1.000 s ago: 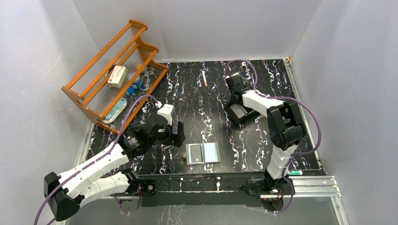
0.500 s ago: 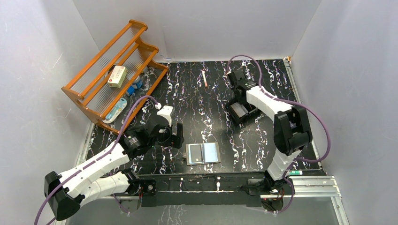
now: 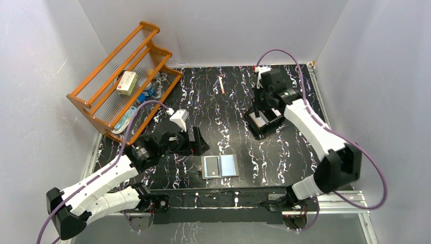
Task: Put the credit cards into the card holder
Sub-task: Pick up the credit card from the storage box.
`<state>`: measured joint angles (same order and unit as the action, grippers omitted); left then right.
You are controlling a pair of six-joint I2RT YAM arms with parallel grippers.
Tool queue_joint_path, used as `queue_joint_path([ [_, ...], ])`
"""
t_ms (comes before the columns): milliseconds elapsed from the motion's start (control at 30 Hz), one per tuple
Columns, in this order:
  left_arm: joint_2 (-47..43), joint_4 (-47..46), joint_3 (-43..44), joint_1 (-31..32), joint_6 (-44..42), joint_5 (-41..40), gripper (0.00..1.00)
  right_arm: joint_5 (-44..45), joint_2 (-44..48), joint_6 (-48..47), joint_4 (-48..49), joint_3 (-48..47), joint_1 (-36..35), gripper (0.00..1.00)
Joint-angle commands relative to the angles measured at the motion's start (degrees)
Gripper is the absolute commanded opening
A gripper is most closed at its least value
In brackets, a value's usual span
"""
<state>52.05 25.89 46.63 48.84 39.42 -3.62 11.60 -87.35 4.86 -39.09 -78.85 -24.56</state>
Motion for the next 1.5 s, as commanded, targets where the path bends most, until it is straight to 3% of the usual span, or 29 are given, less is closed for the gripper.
queue_joint_path([
  [0, -4.88, -17.93, -2.44, -0.37, 9.93, 12.98, 0.88, -24.16, 12.68, 8.75, 11.92, 7.22, -0.49, 0.0],
  [100, -6.93, -24.39, -4.87, -0.33, 15.24, 13.52, 0.85, -34.16, 19.05, 15.59, 20.38, 15.29, -0.5, 0.0],
  [367, -5.49, -25.66, -3.56, -0.32, 14.72, 11.38, 0.82, -54.14, 29.81, 41.32, 46.96, 32.51, -0.5, 0.0],
  [467, -3.52, -27.76, -2.72, -0.33, 14.23, 12.69, 0.76, -56.77, 32.64, 50.56, 58.23, 38.67, -0.5, 0.0],
  [833, 4.9, -36.05, -1.46, -0.32, 14.65, 17.79, 0.61, -61.09, 33.91, 62.31, 73.82, 47.34, -0.67, 0.03],
  [933, 5.92, -39.15, -1.39, -0.35, 14.81, 18.66, 0.49, -61.92, 33.19, 61.69, 73.05, 47.63, -0.63, 0.03],
  [1067, 7.09, -39.03, -0.46, -0.32, 14.46, 19.07, 0.12, -62.23, 32.89, 60.11, 70.46, 48.06, -0.69, 0.06],
  [1133, 6.66, -38.67, -1.22, -0.37, 14.67, 18.1, 0.01, -61.9, 33.12, 58.96, 68.14, 48.05, -0.7, 0.1],
  [1233, 5.42, -36.38, -2.24, -0.32, 15.19, 15.91, 0.0, -60.46, 33.98, 55.01, 61.11, 46.95, -0.7, 0.17],
  [1367, 4.11, -32.3, -2.86, -0.35, 15.0, 13.6, 0.0, -55.67, 34.94, 51.07, 50.96, 45.41, -0.65, 0.4],
  [1467, 3.56, -29.79, -3.65, -0.34, 14.67, 12.21, 0.0, -52.35, 35.03, 49.48, 44.48, 44.95, -0.71, 0.49],
])
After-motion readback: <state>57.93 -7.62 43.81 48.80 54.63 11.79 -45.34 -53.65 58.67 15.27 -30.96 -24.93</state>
